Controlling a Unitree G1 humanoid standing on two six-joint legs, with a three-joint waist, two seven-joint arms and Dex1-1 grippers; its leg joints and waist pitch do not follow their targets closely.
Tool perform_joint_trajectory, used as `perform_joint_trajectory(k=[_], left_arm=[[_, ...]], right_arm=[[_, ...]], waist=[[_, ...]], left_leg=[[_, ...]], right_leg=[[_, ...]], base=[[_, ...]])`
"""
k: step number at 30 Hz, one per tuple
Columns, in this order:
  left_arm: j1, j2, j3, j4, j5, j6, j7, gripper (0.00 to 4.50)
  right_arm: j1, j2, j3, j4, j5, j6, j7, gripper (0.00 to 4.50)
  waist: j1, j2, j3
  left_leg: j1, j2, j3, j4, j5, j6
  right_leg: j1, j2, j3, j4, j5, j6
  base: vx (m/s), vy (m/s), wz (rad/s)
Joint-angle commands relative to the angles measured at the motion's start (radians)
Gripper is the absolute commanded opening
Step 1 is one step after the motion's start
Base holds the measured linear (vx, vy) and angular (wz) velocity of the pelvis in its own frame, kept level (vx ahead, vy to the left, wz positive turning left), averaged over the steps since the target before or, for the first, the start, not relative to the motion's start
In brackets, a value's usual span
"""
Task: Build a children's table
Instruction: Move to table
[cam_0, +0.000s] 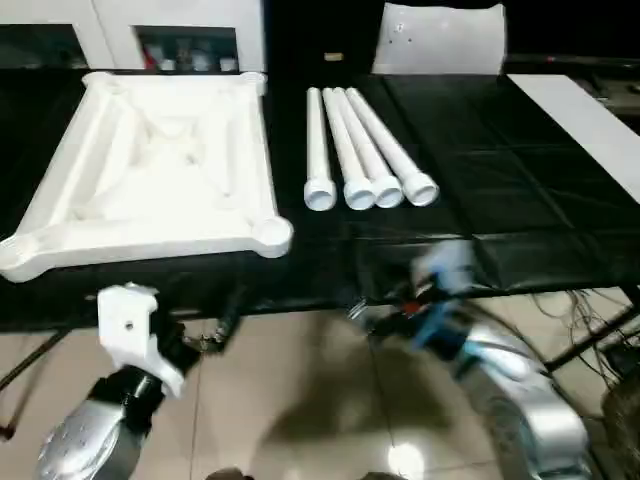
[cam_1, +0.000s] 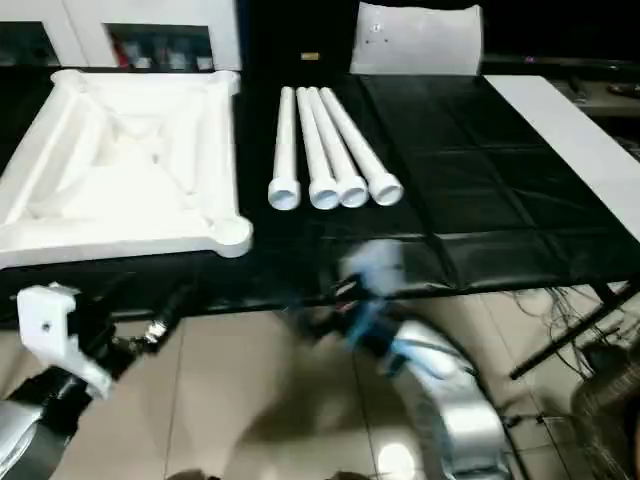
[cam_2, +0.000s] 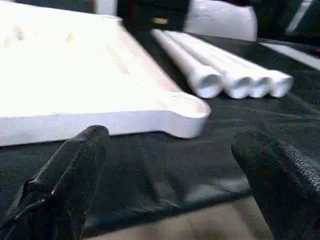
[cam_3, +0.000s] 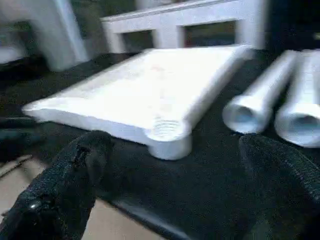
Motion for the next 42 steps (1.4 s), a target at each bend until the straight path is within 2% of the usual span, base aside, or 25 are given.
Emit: perform_joint_trajectory(k=[1,11,12,13,14,16,19,21,22,23,24,25,26,27,28,29,30,31,33,36,37,38,39,41,42], left_arm=[[-0.04,-0.02,-0.007,0.019,0.044,0.015,0.047,4.46],[-0.133,-0.058,-0.06,0.058,0.134,0.031,0.124,4.46],[-0.138,-0.063,-0.059,0.063,0.134,0.033,0.127,4.46],[-0.138,-0.063,-0.059,0.063,0.134,0.033,0.127,4.46],[-0.147,-0.065,-0.062,0.068,0.151,0.023,0.131,4.46],[-0.159,-0.066,-0.064,0.067,0.156,0.032,0.136,4.46],[-0.172,-0.069,-0.055,0.069,0.155,0.038,0.141,4.46],[-0.179,-0.075,-0.039,0.076,0.149,0.037,0.141,4.46],[-0.181,-0.07,-0.038,0.077,0.152,0.039,0.138,4.46],[-0.182,-0.065,-0.041,0.079,0.158,0.038,0.132,4.46],[-0.184,-0.062,-0.042,0.082,0.16,0.035,0.125,4.46],[-0.184,-0.061,-0.043,0.083,0.161,0.034,0.121,4.46],[-0.193,-0.052,-0.049,0.082,0.158,0.031,0.101,4.46],[-0.194,-0.051,-0.051,0.081,0.155,0.032,0.095,4.46],[-0.198,-0.049,-0.056,0.081,0.147,0.032,0.084,4.46],[-0.202,-0.042,-0.065,0.083,0.149,0.028,0.071,4.46],[-0.204,-0.04,-0.071,0.085,0.15,0.027,0.063,4.46],[-0.208,-0.035,-0.082,0.089,0.152,0.025,0.049,4.46],[-0.214,-0.034,-0.094,0.094,0.15,0.024,0.034,4.46],[-0.222,-0.03,-0.106,0.1,0.151,0.026,0.019,4.46],[-0.227,-0.028,-0.114,0.106,0.147,0.028,0.004,4.46],[-0.23,-0.027,-0.118,0.11,0.146,0.028,-0.004,4.46],[-0.231,-0.027,-0.122,0.112,0.145,0.027,-0.01,4.46],[-0.243,-0.032,-0.145,0.134,0.154,0.018,-0.026,4.46],[-0.244,-0.034,-0.146,0.138,0.155,0.017,-0.024,4.46]], right_arm=[[0.006,0.015,-0.024,-0.041,-0.073,0.02,-0.09,4.49],[-0.036,0.052,0.047,0.057,-0.164,0.0,-0.212,4.49],[-0.047,0.051,0.053,0.067,-0.161,-0.008,-0.215,4.49],[-0.047,0.051,0.053,0.067,-0.161,-0.008,-0.215,4.49],[-0.062,0.066,0.053,0.077,-0.163,-0.008,-0.205,4.49],[-0.078,0.075,0.056,0.092,-0.2,-0.018,-0.193,4.49],[-0.096,0.067,0.072,0.13,-0.239,-0.061,-0.2,4.49],[-0.098,0.073,0.082,0.144,-0.217,-0.083,-0.221,4.49],[-0.1,0.073,0.086,0.146,-0.219,-0.083,-0.23,4.49],[-0.101,0.074,0.086,0.148,-0.217,-0.086,-0.244,4.49],[-0.103,0.074,0.088,0.15,-0.229,-0.09,-0.26,4.49],[-0.104,0.075,0.089,0.151,-0.235,-0.093,-0.268,4.49],[-0.096,0.094,0.07,0.145,-0.238,-0.075,-0.29,4.49],[-0.092,0.093,0.068,0.142,-0.24,-0.071,-0.288,4.49],[-0.085,0.089,0.064,0.136,-0.244,-0.064,-0.282,4.49],[-0.075,0.09,0.05,0.125,-0.235,-0.071,-0.286,4.49],[-0.07,0.09,0.041,0.119,-0.228,-0.081,-0.291,4.49],[-0.058,0.09,0.027,0.101,-0.216,-0.078,-0.298,4.49],[-0.039,0.085,0.023,0.074,-0.194,-0.055,-0.283,4.49],[-0.019,0.075,0.031,0.049,-0.173,-0.026,-0.276,4.49],[-0.008,0.076,0.028,0.038,-0.168,-0.011,-0.283,4.49],[-0.002,0.078,0.026,0.033,-0.165,-0.004,-0.286,4.49],[0.003,0.078,0.025,0.028,-0.166,-0.002,-0.289,4.49],[0.041,0.068,0.017,-0.014,-0.167,-0.02,-0.284,4.49],[0.045,0.065,0.017,-0.019,-0.166,-0.021,-0.281,4.49]], waist=[[-0.001,0.024,-0.053],[-0.007,0.019,-0.052],[0.006,0.004,-0.046],[-0.003,0.02,-0.044],[0.002,0.022,-0.044],[0.014,0.032,-0.026],[0.018,0.034,-0.029],[0.01,0.063,-0.039],[-0.008,0.057,-0.055],[-0.031,0.075,-0.058],[-0.05,0.064,-0.067],[-0.047,0.064,-0.068],[-0.064,0.056,-0.063],[-0.05,0.037,-0.045],[-0.051,0.021,-0.044],[-0.027,-0.023,-0.02],[0.01,-0.048,-0.037],[0.016,-0.027,-0.041],[0.022,-0.029,-0.037],[0.018,0.021,-0.035],[0.021,0.042,-0.031],[-0.015,0.099,-0.01],[-0.025,0.114,-0.039],[-0.023,0.112,-0.055],[-0.024,0.101,-0.054]], left_leg=[[0.006,0.044,-0.021,-0.072,-0.017,-0.026],[0.011,0.044,-0.022,-0.082,-0.219,-0.035],[-0.048,0.017,-0.054,-0.096,-0.256,0.034],[-0.061,0.013,-0.061,-0.102,-0.282,0.065],[-0.028,-0.002,-0.06,-0.078,-0.332,0.113],[-0.034,-0.003,-0.057,-0.044,-0.318,0.138],[-0.03,-0.003,-0.058,-0.053,-0.296,0.153],[0.03,-0.014,-0.1,-0.095,-0.279,0.211],[0.075,-0.015,-0.143,-0.097,-0.222,0.292],[0.171,0.021,-0.247,-0.096,-0.238,0.469],[0.207,0.046,-0.33,-0.079,-0.074,0.641],[0.211,0.046,-0.335,-0.059,0.003,0.686],[0.194,0.075,-0.256,-0.055,-0.006,0.595],[0.122,0.055,-0.191,-0.106,-0.077,0.497],[0.101,0.029,-0.174,-0.12,-0.125,0.468],[0.044,-0.04,-0.109,-0.116,-0.277,0.361],[0.068,-0.137,-0.072,0.074,-0.244,0.261],[0.052,-0.133,-0.083,0.118,-0.203,0.23],[-0.034,-0.112,-0.118,0.165,-0.078,0.119],[-0.055,-0.062,-0.119,0.09,0.036,0.09],[-0.037,-0.049,-0.116,0.046,0.03,0.092],[0.119,0.04,-0.144,-0.06,-0.318,-0.042],[0.123,0.141,-0.193,-0.134,-0.605,-0.107],[0.148,0.151,-0.148,-0.143,-0.595,-0.082],[0.148,0.138,-0.086,-0.147,-0.513,-0.054]], right_leg=[[0.034,-0.071,0.064,-0.066,0.128,-0.134],[0.04,-0.077,0.064,-0.086,-0.149,-0.111],[0.091,-0.098,0.024,-0.094,-0.228,-0.088],[0.103,-0.098,0.004,-0.101,-0.321,-0.048],[0.098,-0.123,-0.007,-0.143,-0.486,-0.034],[0.133,-0.161,-0.029,-0.198,-0.727,-0.053],[0.181,-0.13,-0.082,-0.214,-0.68,-0.079],[0.191,-0.033,-0.12,-0.174,-0.423,-0.088],[0.168,0.005,-0.119,-0.137,-0.309,-0.08],[0.072,0.032,-0.1,-0.027,-0.281,-0.049],[-0.002,0.024,-0.058,0.067,-0.277,0.009],[-0.038,0.014,-0.035,0.092,-0.262,0.022],[-0.076,-0.012,0.012,0.118,-0.141,0.041],[-0.057,-0.013,0.019,0.122,-0.007,0.036],[-0.036,-0.019,0.038,0.079,0.042,0.02],[0.041,-0.041,0.103,-0.048,-0.106,0.033],[0.074,-0.118,0.232,-0.16,-0.587,0.049],[0.101,-0.166,0.27,-0.168,-0.71,-0.014],[0.154,-0.134,0.252,-0.132,-0.586,-0.131],[0.149,-0.099,0.15,-0.158,-0.471,-0.269],[0.139,-0.08,0.122,-0.163,-0.489,-0.253],[0.007,0.04,0.089,-0.102,-0.492,-0.092],[0.008,0.022,0.051,0.08,-0.283,-0.024],[-0.036,-0.009,0.015,0.117,-0.094,0.022],[-0.053,-0.019,-0.013,0.111,0.001,0.0]], base=[[0.0,0.0,0.0],[0.0,0.0,0.0],[0.0,0.0,0.0],[0.0,0.0,0.0],[0.008,-0.004,0.43],[0.076,0.011,0.78],[0.105,0.035,0.65],[0.173,0.046,0.73],[0.259,0.034,0.67],[0.259,0.034,0.67],[0.23,0.018,0.66],[0.193,-0.017,0.61],[0.193,-0.017,0.61],[0.149,-0.031,0.25],[0.129,-0.084,0.03],[0.129,-0.084,0.03],[0.16,-0.147,0.18],[0.194,-0.095,0.13],[0.192,-0.054,0.06],[0.17,0.033,-0.02],[0.142,0.132,-0.17],[0.142,0.132,-0.17],[0.06,0.094,-0.18],[0.198,0.098,-0.52],[0.282,0.119,-0.78]])
